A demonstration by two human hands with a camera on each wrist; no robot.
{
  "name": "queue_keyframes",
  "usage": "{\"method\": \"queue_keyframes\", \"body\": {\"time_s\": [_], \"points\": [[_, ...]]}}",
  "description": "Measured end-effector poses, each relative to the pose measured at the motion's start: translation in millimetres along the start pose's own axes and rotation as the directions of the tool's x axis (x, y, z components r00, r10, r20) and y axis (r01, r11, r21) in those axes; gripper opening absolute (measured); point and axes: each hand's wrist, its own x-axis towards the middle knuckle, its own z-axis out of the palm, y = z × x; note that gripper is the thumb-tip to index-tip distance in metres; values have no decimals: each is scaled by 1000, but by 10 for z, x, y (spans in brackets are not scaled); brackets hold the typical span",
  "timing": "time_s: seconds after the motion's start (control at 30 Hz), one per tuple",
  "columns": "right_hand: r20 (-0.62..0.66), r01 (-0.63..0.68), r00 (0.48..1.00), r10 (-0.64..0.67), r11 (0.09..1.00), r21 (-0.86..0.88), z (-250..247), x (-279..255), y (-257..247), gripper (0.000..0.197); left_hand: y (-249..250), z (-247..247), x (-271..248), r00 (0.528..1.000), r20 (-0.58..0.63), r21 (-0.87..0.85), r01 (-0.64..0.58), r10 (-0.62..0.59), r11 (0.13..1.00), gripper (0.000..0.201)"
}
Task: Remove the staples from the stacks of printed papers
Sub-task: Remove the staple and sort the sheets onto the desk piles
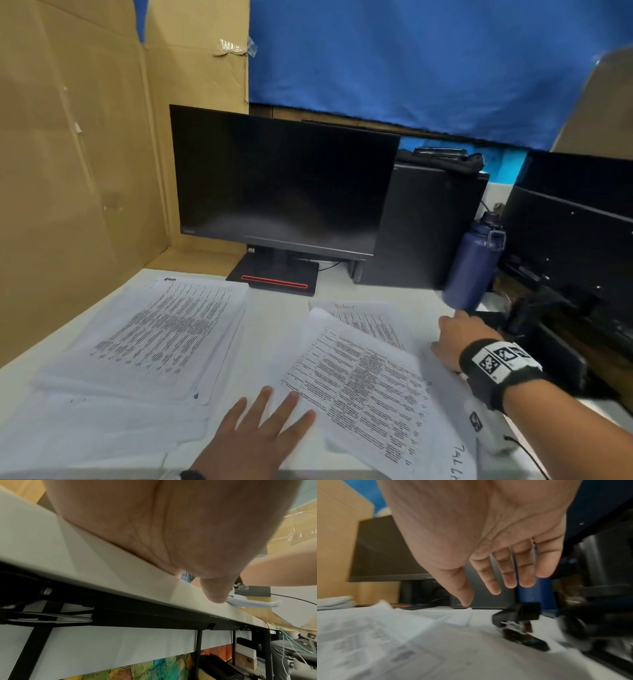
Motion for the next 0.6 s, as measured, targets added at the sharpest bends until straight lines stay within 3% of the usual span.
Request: {"method": "queue_keyframes", "body": {"time_s": [0.07,0.13,0.17,0.23,0.37,0.43,0.47,0.5,0.53,0.6], "points": [[15,147,989,-148,988,45,21,-109,-105,50,47,282,95,994,100,-144,68,-53,987,80],[145,215,963,-228,971,105,97,-246,-203,54,32,251,71,997,67,-119,53,-45,991,80],[201,210,953,-229,972,109,136,-298,-236,57,87,223,24,998,20,-89,59,-57,994,81],[238,160,954,-180,982,102,161,-352,-263,56,160,140,-36,996,52,-88,72,-67,994,81],[208,93,967,-150,961,260,154,-426,-241,42,137,168,-88,993,113,9,44,-45,999,82],[184,83,969,-167,917,390,131,-519,-227,26,125,64,-128,994,105,28,-26,23,999,80],[156,82,973,-169,889,450,105,-584,-210,16,95,24,-140,996,53,-45,-63,66,997,81],[114,91,979,-171,859,505,73,-660,-187,7,90,8,-123,993,-103,-152,-72,57,986,88],[69,104,983,-171,823,559,27,-750,-162,6,67,-29,-130,995,-102,-330,-38,5,943,100],[-40,131,989,-141,729,672,-84,-957,-93,9,72,-154,-138,994,-38,-665,53,-104,745,125]]}}
